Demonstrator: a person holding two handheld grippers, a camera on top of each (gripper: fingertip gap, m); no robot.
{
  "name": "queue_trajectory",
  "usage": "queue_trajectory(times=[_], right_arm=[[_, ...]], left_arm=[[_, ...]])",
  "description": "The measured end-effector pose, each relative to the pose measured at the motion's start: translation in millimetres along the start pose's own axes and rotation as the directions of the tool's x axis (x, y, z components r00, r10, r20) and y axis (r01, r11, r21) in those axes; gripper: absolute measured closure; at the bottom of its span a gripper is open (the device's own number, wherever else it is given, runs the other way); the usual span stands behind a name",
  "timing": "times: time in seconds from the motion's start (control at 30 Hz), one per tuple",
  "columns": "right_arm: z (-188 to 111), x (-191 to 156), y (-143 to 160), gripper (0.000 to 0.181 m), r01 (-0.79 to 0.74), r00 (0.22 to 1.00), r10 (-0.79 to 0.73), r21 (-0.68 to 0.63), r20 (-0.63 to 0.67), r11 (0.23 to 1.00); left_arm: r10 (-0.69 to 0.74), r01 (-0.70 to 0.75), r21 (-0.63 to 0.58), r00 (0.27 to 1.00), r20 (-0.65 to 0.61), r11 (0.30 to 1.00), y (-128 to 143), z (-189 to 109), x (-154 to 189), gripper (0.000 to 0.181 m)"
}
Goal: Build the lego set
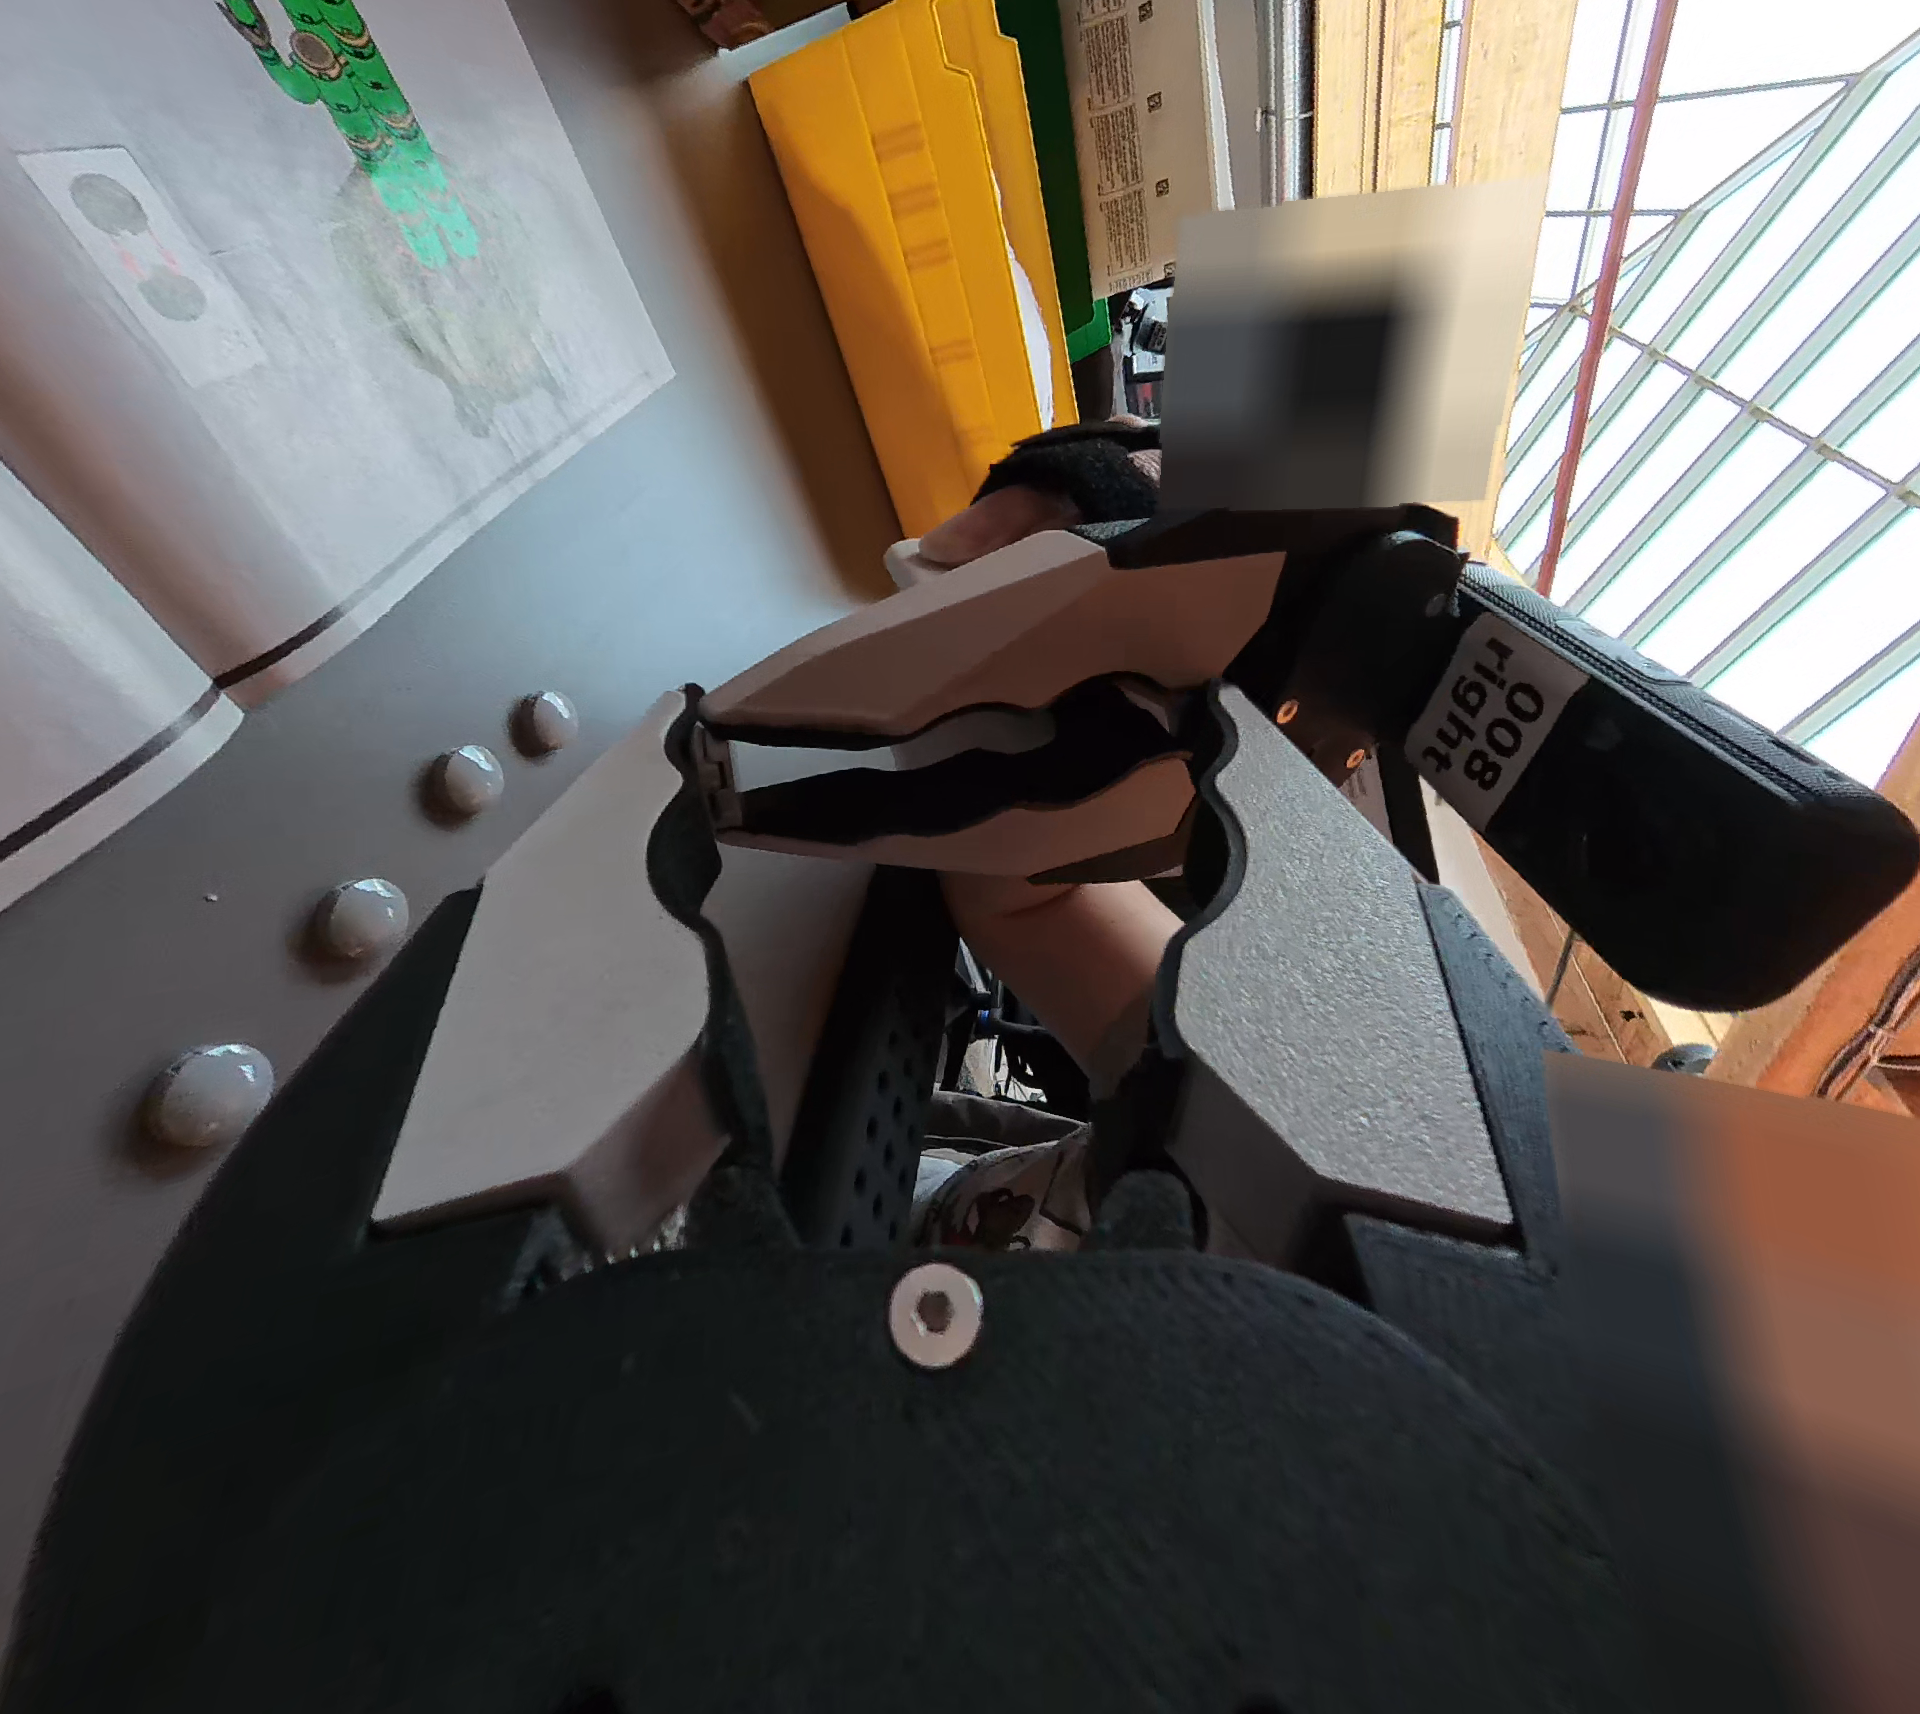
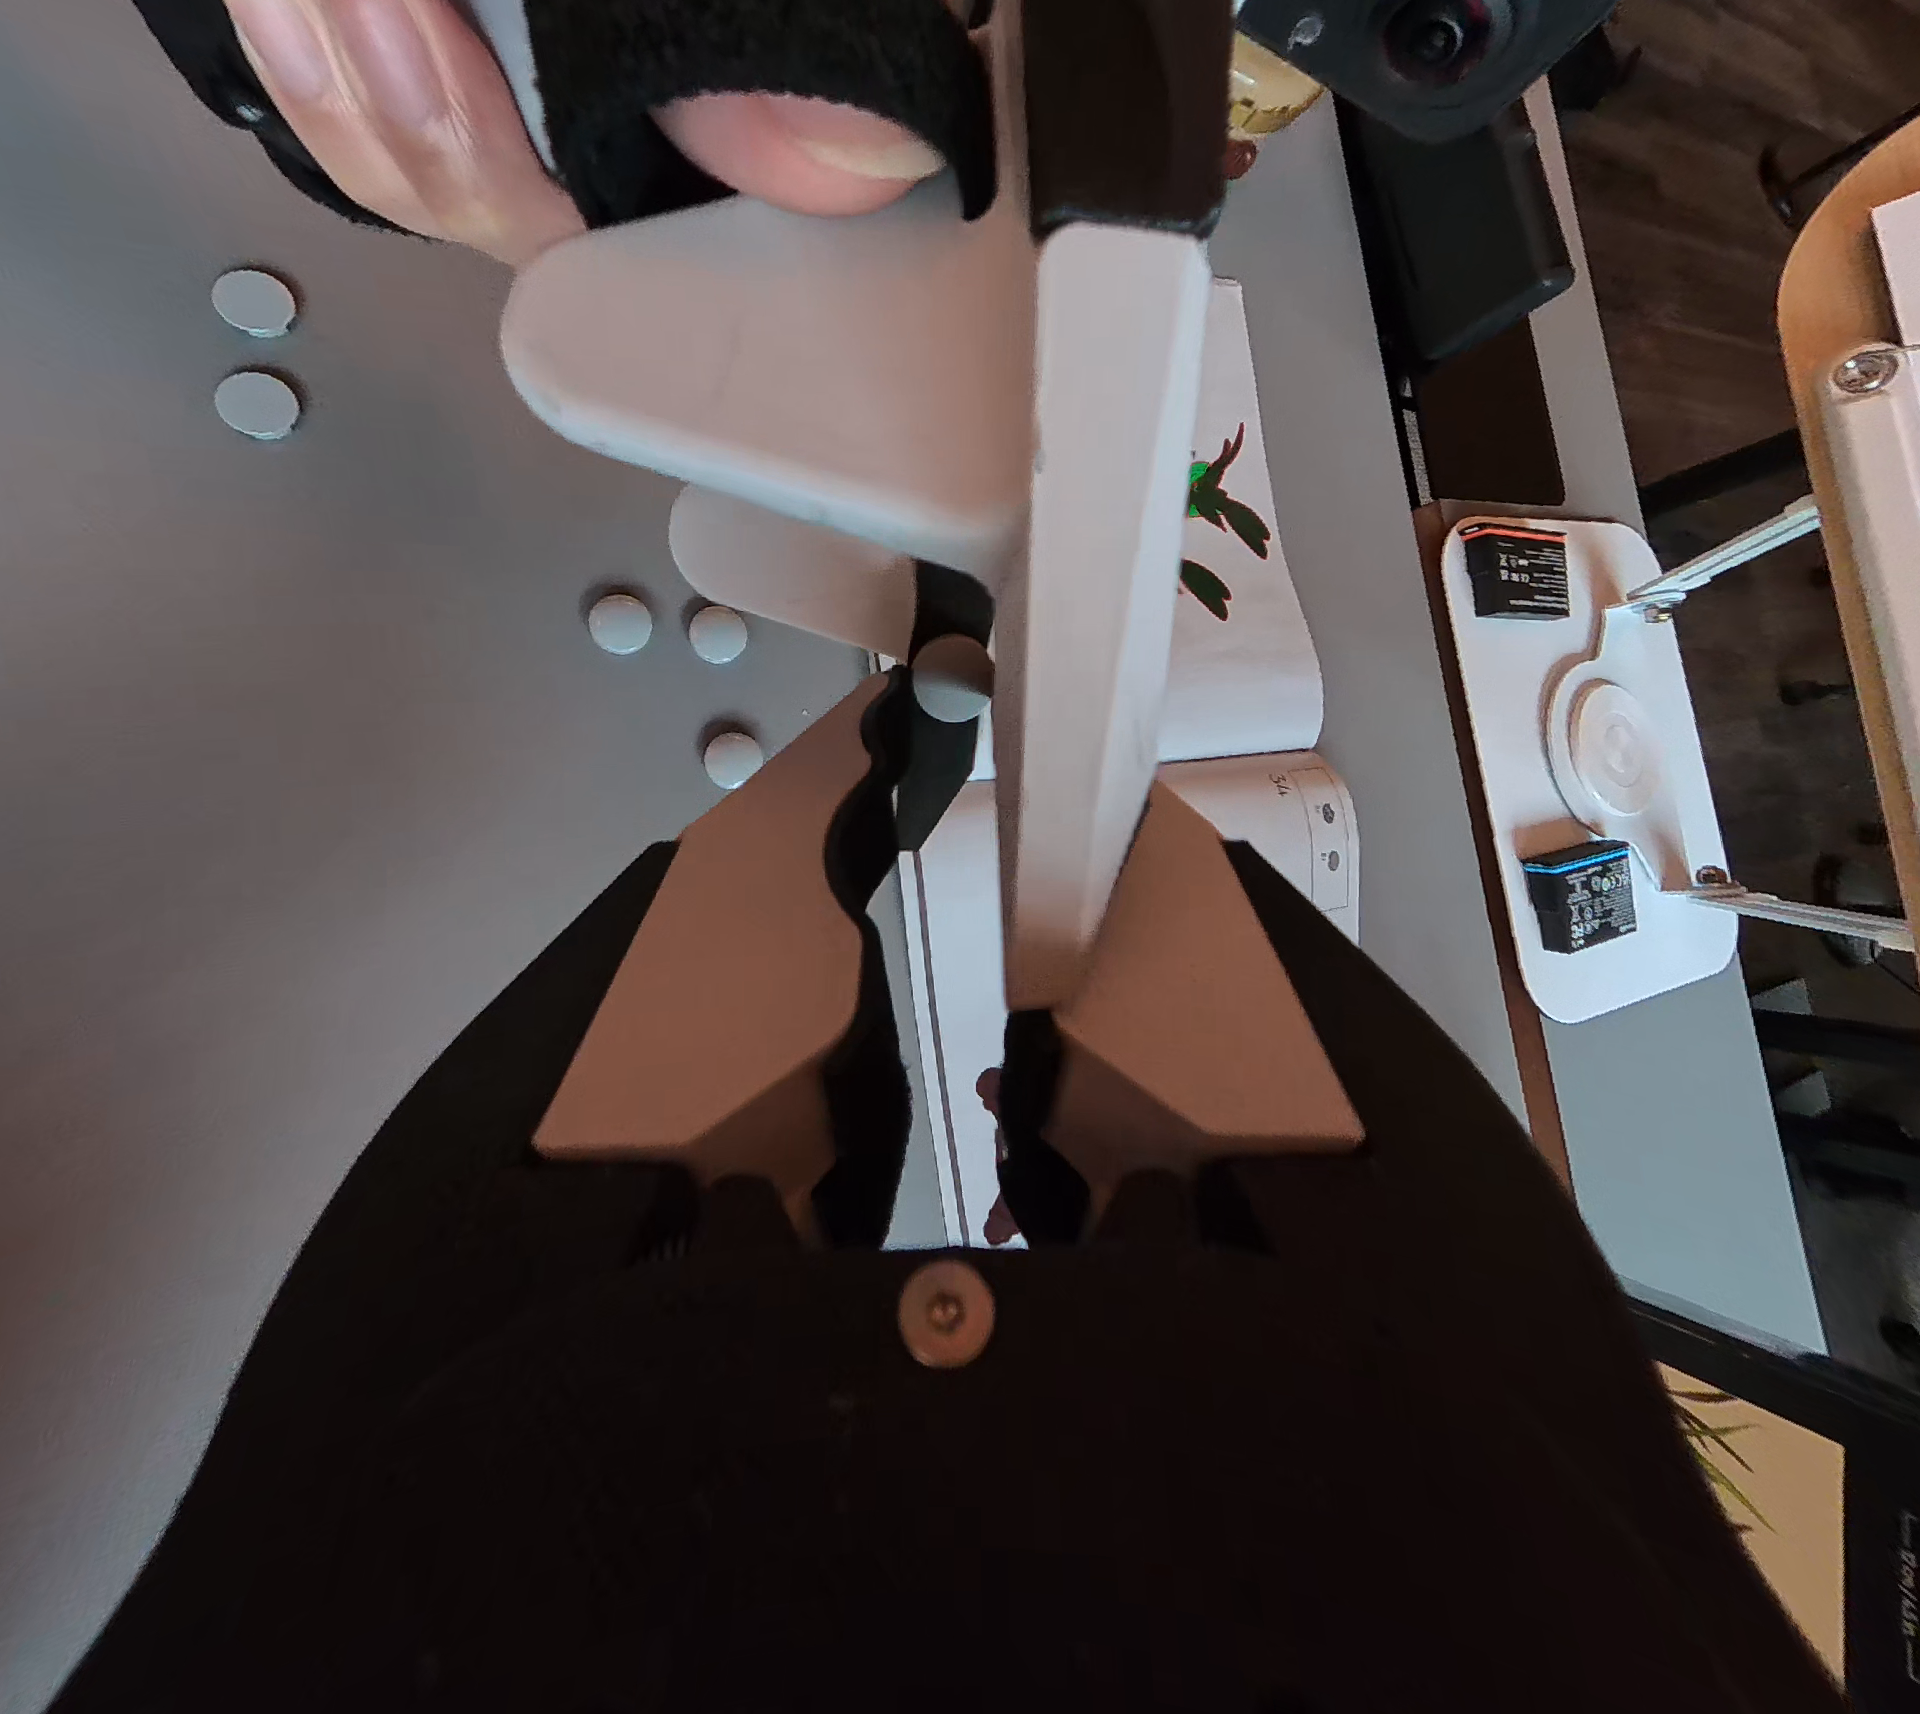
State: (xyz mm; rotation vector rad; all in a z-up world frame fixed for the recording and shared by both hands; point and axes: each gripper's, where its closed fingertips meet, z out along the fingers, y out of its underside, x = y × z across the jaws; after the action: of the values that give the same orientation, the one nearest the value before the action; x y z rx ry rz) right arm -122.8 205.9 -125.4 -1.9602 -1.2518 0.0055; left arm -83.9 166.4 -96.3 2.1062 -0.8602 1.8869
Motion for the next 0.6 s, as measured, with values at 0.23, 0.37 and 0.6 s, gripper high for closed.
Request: queue_trajectory(times=[0.23, 0.37, 0.6], right_arm=[[-15, 8, -13, 0.167, -0.031, 0.999, 0.031, 0.101, -0.007, 0.994], [-36, 9, -24, 0.166, -0.113, 0.992, 0.100, 0.206, 0.071, 0.972], [-24, 6, -13, 0.166, -0.001, 1.000, 0.001, 0.081, -0.006, 0.997]], left_arm=[[-0.018, 0.020, 0.017, 0.993, -0.113, 1.000, -5, -7, 13, 0.112], [-0.060, 0.059, -0.013, 0.944, -0.325, 0.998, -4, -13, 44, 0.113], [-0.020, 0.018, -0.010, 0.968, -0.251, 1.000, -2, -7, 35, 0.092]])
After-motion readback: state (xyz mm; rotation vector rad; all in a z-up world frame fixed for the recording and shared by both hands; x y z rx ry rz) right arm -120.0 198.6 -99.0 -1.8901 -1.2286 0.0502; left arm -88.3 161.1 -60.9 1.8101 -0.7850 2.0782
